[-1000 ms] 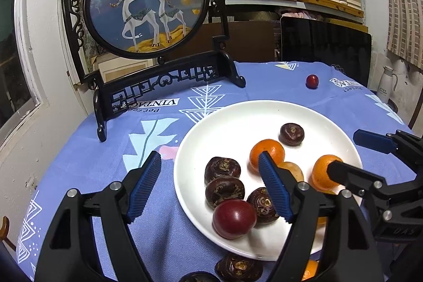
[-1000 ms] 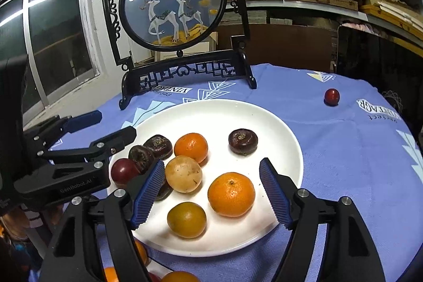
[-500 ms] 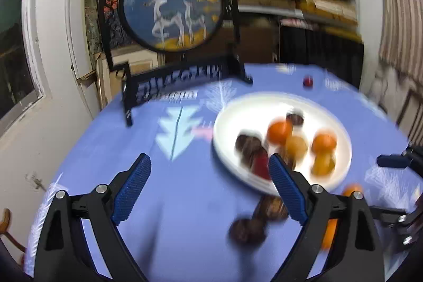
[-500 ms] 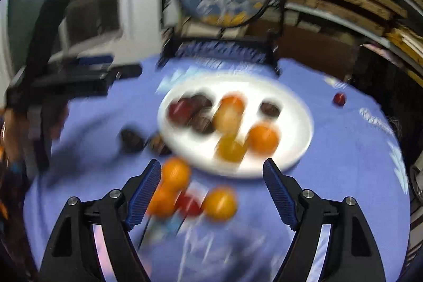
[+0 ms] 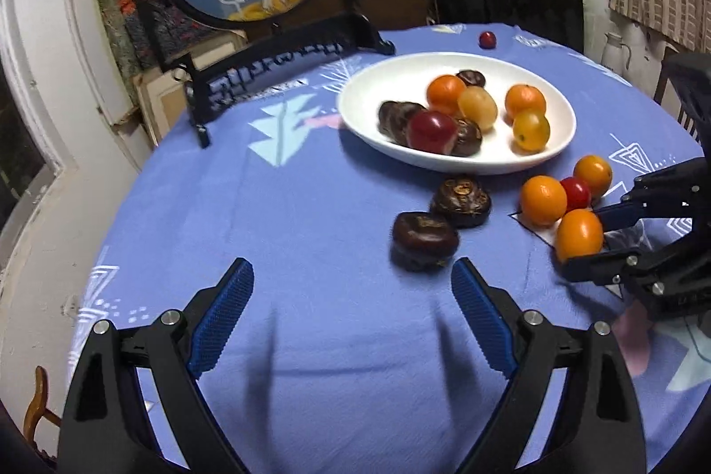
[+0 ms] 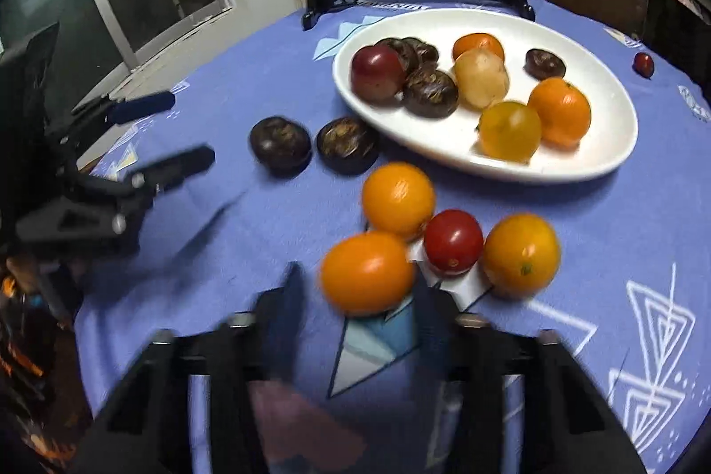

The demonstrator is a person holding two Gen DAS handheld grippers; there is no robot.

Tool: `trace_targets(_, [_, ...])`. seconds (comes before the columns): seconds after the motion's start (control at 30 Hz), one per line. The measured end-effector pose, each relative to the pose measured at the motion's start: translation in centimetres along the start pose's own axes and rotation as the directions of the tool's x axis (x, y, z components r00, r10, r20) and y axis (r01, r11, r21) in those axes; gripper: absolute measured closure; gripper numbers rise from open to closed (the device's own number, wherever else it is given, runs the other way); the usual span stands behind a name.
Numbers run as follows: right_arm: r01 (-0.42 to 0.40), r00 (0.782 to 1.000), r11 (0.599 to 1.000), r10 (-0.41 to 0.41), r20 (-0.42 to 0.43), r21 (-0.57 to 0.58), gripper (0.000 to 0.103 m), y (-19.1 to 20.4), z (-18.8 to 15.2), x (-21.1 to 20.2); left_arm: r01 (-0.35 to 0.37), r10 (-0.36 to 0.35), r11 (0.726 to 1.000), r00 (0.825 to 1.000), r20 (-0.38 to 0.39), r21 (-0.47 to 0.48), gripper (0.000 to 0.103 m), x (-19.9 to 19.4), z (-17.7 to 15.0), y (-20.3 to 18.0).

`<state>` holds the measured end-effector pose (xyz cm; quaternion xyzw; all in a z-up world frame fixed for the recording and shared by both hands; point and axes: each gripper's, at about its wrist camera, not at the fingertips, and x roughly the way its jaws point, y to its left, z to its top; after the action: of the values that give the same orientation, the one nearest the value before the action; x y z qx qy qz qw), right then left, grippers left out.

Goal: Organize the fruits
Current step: 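Grasp a brown fruit with the left tool while the right grasps a mandarin orange, then carry the brown fruit and the orange over the white plate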

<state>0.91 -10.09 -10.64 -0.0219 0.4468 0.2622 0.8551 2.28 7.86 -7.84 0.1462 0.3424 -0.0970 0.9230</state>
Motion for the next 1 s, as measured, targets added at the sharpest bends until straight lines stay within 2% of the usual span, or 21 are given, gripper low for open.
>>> trace_targets(0.1, [0.012, 1.0, 0.999, -0.012, 0.003, -0.043, 0.061, 0.3, -0.8, -0.9, 0.025, -0.025, 1.0, 0.999, -0.037, -0.005, 0.015, 1.5, 0.6, -0.8])
trace_targets(0.3, [0.005, 1.0, 1.0, -0.005, 0.027, 0.002, 0.061, -1.6, -2.7, -3.2, 0.081, -0.079, 0.996, 0.995, -0.065, 0.033, 0.016, 3.6, 1.8, -2.9])
trace_targets(0.33, [0.007, 1.0, 1.0, -0.007, 0.028, 0.008, 0.061, -1.9, -2.9, -3.4, 0.086, -0.083, 0.996, 0.994, -0.078, 0.037, 0.025, 4.0, 1.9, -3.1])
trace_targets(0.37, [0.009, 0.999, 1.0, -0.009, 0.03, 0.015, 0.061, -2.1, -3.0, -3.4, 0.098, -0.093, 0.994, 0.991, -0.099, 0.039, 0.043, 4.5, 2.0, -3.2])
trace_targets(0.43, [-0.001, 0.999, 1.0, 0.0, 0.039, 0.029, 0.061, -2.5, -3.3, -3.7, 0.12, -0.117, 0.993, 0.983, -0.144, 0.016, 0.062, 5.4, 2.0, -3.1])
trace_targets(0.53, [-0.011, 0.999, 1.0, 0.01, 0.048, 0.027, 0.061, -2.5, -3.5, -4.1, 0.148, -0.15, 0.989, 0.98, -0.13, -0.026, 0.062, 4.5, 1.9, -2.6])
trace_targets(0.67, [-0.018, 0.999, 1.0, 0.017, 0.042, 0.008, 0.061, -2.4, -3.5, -4.1, 0.143, -0.143, 0.99, 0.986, -0.089, -0.009, 0.062, 2.4, 1.8, -2.6])
trace_targets(0.8, [-0.024, 0.998, 1.0, 0.024, 0.06, 0.004, 0.061, -2.4, -3.6, -4.5, 0.101, -0.101, 0.995, 0.995, -0.023, 0.026, 0.062, 0.2, 2.6, -3.3])
trace_targets(1.0, [-0.035, 0.997, 0.999, 0.035, 0.068, 0.0, 0.061, -2.6, -3.7, -4.6, 0.049, -0.052, 0.996, 0.998, 0.043, 0.07, 0.062, -1.3, 4.1, -5.1])
